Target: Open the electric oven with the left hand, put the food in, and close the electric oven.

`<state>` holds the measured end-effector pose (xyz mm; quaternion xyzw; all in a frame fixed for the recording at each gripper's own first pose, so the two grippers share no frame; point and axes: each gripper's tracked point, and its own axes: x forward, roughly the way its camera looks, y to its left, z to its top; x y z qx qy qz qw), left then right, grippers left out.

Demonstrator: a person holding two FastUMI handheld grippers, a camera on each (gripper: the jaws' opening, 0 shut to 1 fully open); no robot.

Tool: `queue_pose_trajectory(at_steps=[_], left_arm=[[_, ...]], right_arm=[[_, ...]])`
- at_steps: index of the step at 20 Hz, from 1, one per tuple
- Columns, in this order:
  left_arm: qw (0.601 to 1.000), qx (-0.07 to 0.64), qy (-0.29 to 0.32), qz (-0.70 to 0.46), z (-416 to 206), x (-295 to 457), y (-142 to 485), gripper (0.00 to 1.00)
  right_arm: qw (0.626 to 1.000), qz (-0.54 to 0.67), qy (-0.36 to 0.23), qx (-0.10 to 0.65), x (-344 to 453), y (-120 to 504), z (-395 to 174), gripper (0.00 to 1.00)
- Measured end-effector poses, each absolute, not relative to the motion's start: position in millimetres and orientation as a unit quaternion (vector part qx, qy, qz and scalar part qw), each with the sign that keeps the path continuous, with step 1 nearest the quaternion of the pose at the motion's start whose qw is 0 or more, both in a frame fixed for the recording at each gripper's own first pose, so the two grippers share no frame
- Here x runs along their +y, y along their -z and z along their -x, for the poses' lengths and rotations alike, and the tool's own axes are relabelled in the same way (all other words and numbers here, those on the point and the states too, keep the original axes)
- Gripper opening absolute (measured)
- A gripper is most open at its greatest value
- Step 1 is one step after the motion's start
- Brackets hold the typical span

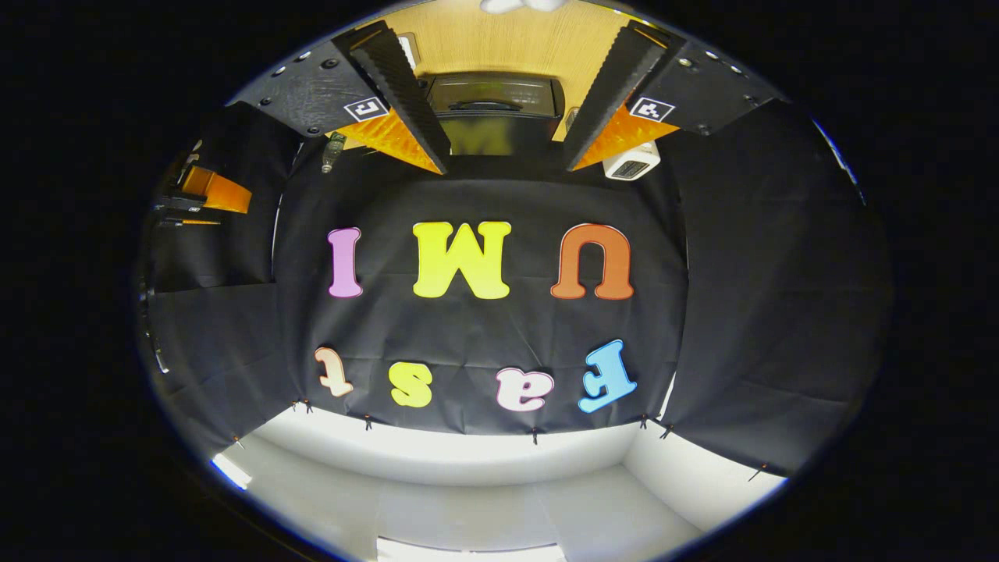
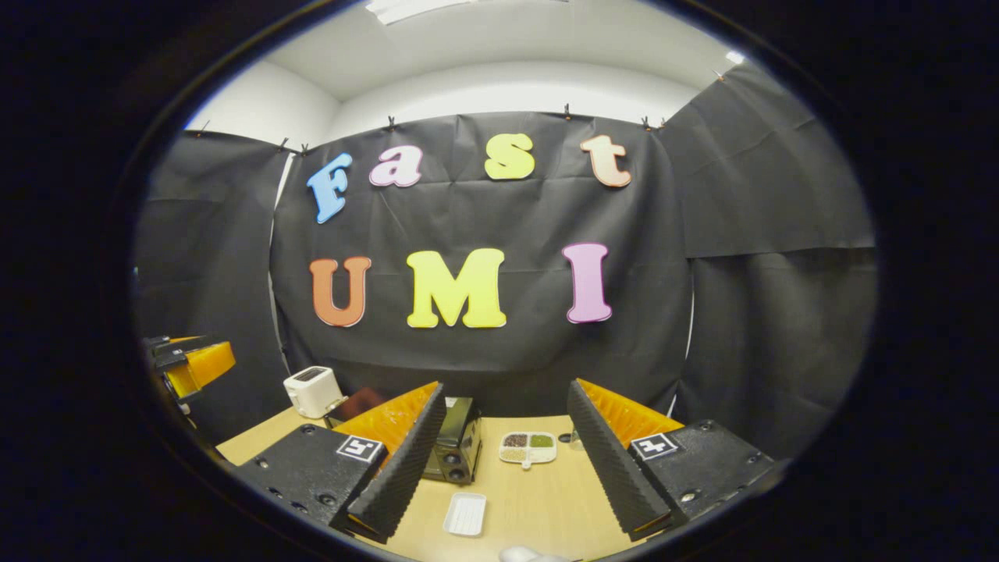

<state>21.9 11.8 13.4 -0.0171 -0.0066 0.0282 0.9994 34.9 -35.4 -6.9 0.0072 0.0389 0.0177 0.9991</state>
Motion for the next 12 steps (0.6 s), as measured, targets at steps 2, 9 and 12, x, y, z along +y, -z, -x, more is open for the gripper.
queue_pose_trajectory(at_steps=[2,9,12], left_arm=[[0.999,-0.008,-0.027,0.019,-21.2,12.9,-15.4,0.96],[1.0,-0.008,-0.017,0.021,-19.7,11.7,-18.5,0.96],[1.0,-0.009,-0.013,0.016,-18.4,11.0,-19.5,0.87]], right_arm=[[0.999,-0.007,-0.015,0.04,-34.1,5.7,-33.8,0.94],[0.999,0.001,-0.012,0.033,-31.9,0.6,-26.8,0.95],[0.999,0.004,-0.011,0.031,-29.6,0.0,-25.3,0.94]])
